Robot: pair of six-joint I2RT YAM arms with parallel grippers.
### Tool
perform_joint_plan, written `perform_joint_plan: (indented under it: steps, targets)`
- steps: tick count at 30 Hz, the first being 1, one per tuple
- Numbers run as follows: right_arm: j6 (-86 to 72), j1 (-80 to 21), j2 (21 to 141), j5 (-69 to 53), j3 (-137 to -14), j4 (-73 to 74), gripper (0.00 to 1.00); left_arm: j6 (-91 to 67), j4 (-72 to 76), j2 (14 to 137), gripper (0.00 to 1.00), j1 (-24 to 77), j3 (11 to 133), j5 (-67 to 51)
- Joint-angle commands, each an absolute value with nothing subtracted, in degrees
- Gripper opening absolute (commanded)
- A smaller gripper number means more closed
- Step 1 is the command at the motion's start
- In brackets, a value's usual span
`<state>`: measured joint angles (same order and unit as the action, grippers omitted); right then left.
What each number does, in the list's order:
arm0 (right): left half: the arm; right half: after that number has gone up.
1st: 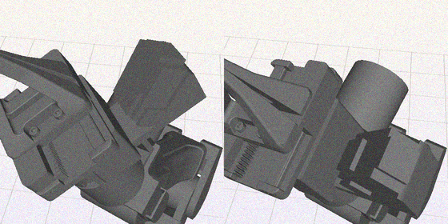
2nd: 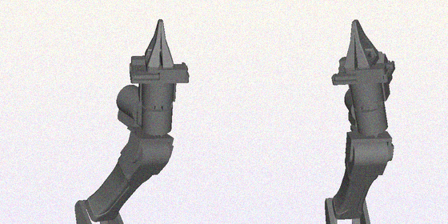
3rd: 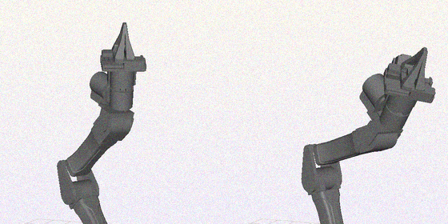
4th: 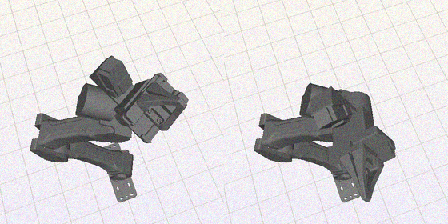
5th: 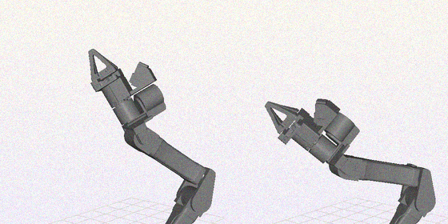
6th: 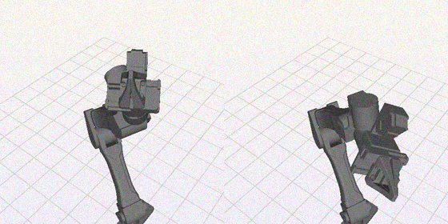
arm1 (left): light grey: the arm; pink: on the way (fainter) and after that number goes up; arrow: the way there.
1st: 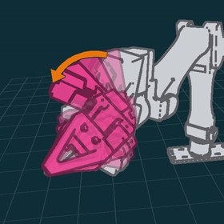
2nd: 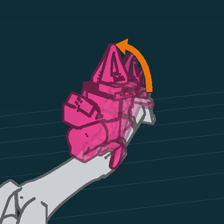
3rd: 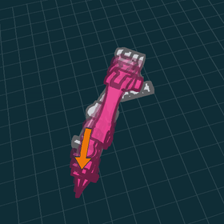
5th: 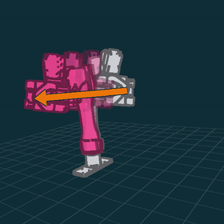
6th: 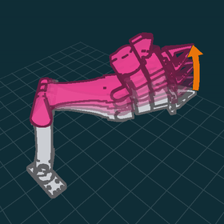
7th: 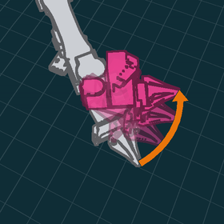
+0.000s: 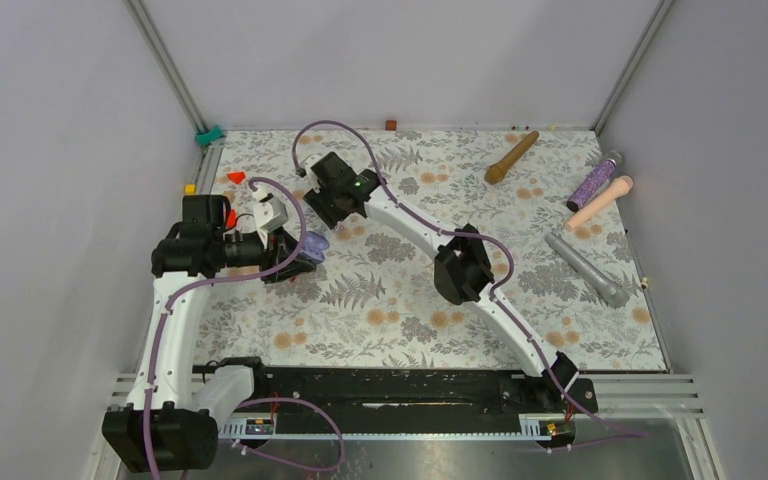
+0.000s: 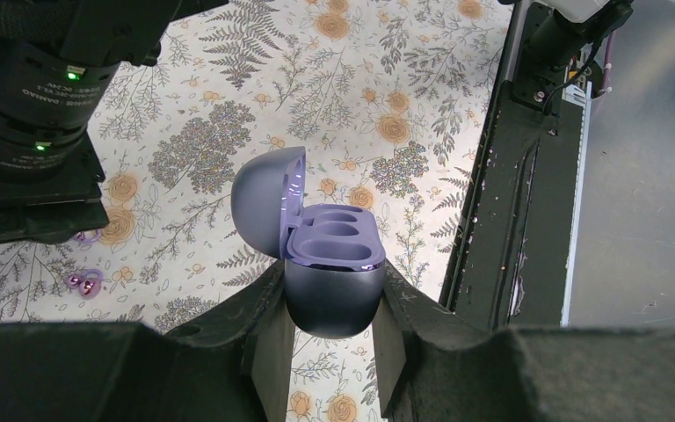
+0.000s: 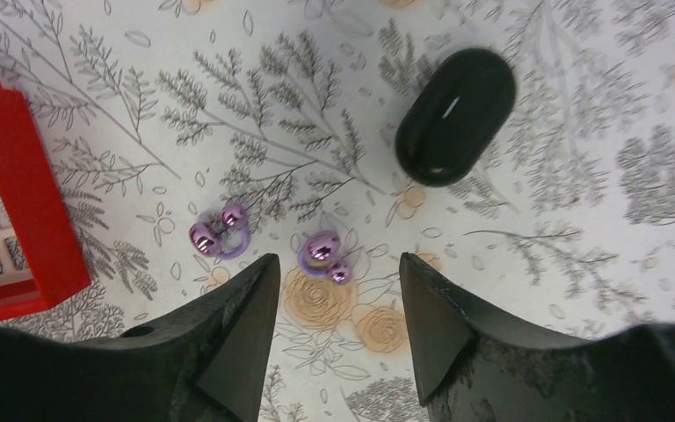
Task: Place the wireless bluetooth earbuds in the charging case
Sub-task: Adjust the earbud at the center of the board.
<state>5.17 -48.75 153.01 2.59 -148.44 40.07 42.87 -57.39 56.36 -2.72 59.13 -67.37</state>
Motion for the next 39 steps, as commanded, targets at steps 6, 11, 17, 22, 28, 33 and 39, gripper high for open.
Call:
perform_joint_plan:
  steps: [6, 11, 17, 22, 28, 33, 39]
  targets:
    - [16.67, -50.22, 153.16, 8.6, -151.43, 39.4, 0.59, 43.81, -56.84, 56.25, 0.0, -3.34, 61.58, -70.17]
    - [21.89, -53.25, 153.12, 13.36, -148.3, 37.38, 0.63, 43.71, -57.05, 56.43, 0.0, -3.43, 61.83, -70.21]
    - [26.11, -56.11, 155.24, 19.64, -148.84, 35.97, 0.63, 46.82, -61.79, 55.68, 0.0, -5.01, 64.97, -70.89]
    - [26.44, -56.46, 156.19, 22.51, -149.81, 35.54, 0.6, 46.84, -61.96, 55.26, 0.0, -5.27, 64.89, -71.11]
    - [33.05, -57.48, 158.17, 29.49, -149.59, 31.25, 0.64, 47.13, -62.19, 55.41, 0.0, -5.25, 65.2, -71.81]
    - [36.48, -57.59, 159.03, 30.5, -149.54, 29.41, 0.64, 51.59, -66.79, 56.36, 0.0, -5.27, 66.59, -72.44]
    - [40.64, -57.46, 161.15, 32.36, -149.66, 30.07, 0.66, 54.41, -69.41, 57.44, 0.0, -5.27, 67.45, -73.11]
